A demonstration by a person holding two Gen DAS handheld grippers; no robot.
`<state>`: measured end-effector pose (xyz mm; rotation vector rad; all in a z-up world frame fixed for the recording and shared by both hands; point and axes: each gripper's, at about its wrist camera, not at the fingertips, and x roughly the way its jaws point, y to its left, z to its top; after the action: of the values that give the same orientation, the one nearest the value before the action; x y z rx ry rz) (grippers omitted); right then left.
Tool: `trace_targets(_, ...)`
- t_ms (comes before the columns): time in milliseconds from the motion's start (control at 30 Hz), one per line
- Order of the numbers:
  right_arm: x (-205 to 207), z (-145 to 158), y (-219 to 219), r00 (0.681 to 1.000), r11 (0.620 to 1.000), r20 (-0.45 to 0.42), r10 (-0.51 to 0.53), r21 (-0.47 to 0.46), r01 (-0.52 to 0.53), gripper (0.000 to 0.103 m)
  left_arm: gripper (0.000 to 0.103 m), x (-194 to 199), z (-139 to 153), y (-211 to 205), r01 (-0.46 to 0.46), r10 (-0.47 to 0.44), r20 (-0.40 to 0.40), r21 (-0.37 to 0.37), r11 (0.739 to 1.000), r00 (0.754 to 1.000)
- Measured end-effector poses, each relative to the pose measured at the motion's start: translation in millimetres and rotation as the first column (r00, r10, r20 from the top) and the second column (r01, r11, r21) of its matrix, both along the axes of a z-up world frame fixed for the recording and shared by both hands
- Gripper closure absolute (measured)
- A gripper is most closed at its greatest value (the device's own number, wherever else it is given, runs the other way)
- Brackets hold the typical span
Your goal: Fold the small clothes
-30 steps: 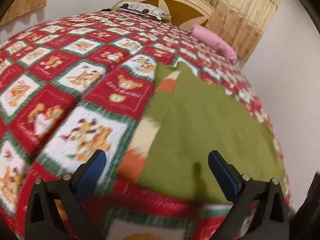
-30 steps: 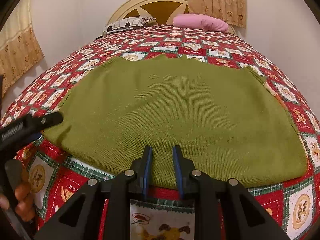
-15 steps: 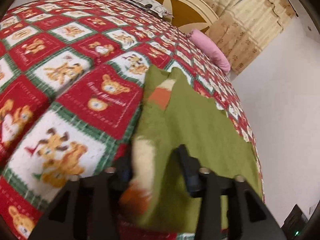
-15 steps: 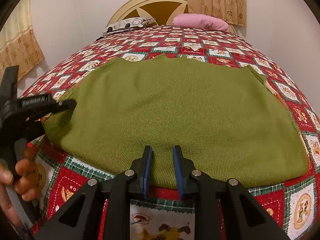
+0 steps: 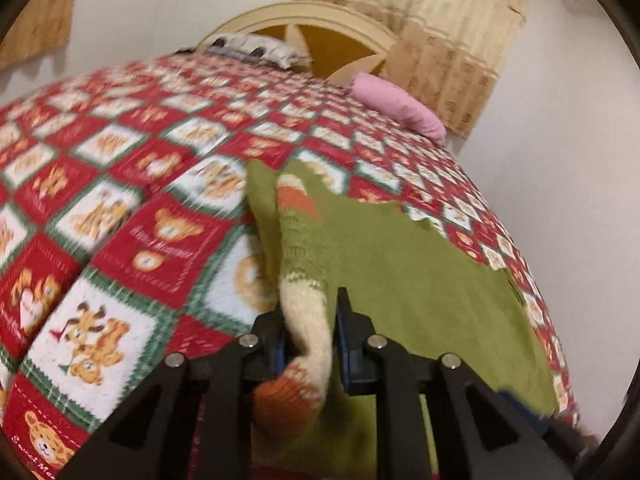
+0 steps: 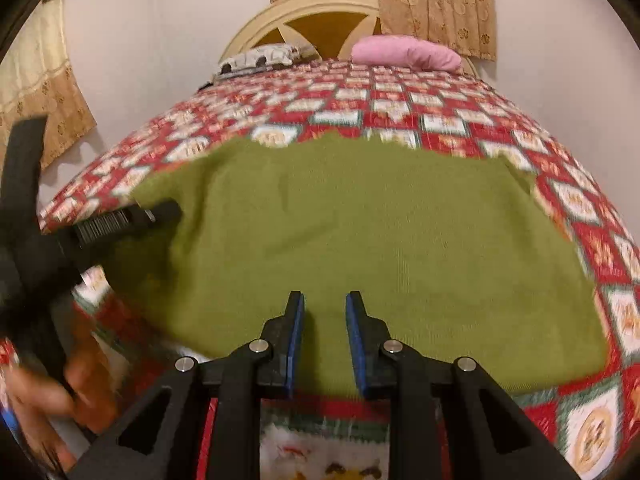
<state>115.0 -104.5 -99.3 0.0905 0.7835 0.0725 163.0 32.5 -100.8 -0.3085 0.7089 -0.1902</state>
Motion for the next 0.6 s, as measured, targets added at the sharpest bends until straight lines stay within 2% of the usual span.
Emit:
trace_targets(100, 18.5, 18.5, -2.1, 0.999, 0.998, -0.003, 0.041, 0.045, -0.041, 0.081, 0.083, -3.3, -4.3, -7.3, 0.003, -0.004, 0.020, 0.030, 1.000, 1.000)
trace_targets(233, 59.3, 31.6, 11.3, 0.987, 0.980, -0.051, 0.154, 0.137, -0.145, 0.079, 0.083, -3.1, -7.8, 3.6, -0.025, 0.025, 0.020, -0.021, 0.999, 0.999)
trace_targets(267, 69.8, 33.5, 17.5, 0.981, 0.973, -0.065, 0.181, 0.158, -0.169, 0.074, 0.083, -3.7, -8.8, 3.2, -0.029, 0.030, 0.022, -0.022, 0.999, 0.999)
trace_targets(300, 82.2, 35.0, 25.9, 0.974, 0.964, -0.079, 0.214, 0.179, -0.197, 0.063, 0.083, -3.8, -8.8, 2.8, -0.028, 0.029, 0.025, -0.020, 0.999, 0.999)
trace_targets(333, 92.9, 35.4, 35.6, 0.964, 0.953, -0.089, 0.249, 0.198, -0.227, 0.057, 0.083, -4.7, -8.3, 0.9, -0.026, 0.026, 0.029, -0.017, 1.000, 0.999)
trace_targets(367, 103.4, 35.4, 45.5, 0.952, 0.941, -0.102, 0.288, 0.217, -0.261, 0.045, 0.083, -4.8, -7.5, -0.6, -0.024, 0.024, 0.034, -0.013, 1.000, 0.999)
trace_targets(433, 124.5, 31.3, 68.3, 0.922, 0.915, -0.132, 0.364, 0.238, -0.327, 0.043, 0.083, -6.8, -7.3, -2.0, -0.022, 0.022, 0.043, -0.009, 1.000, 0.999)
trace_targets(600, 165.0, 14.5, 109.9, 0.838, 0.868, -0.237, 0.492, 0.210, -0.450, 0.043, 0.083, -7.9, -7.3, -3.0, -0.014, 0.014, 0.051, -0.012, 1.000, 0.999)
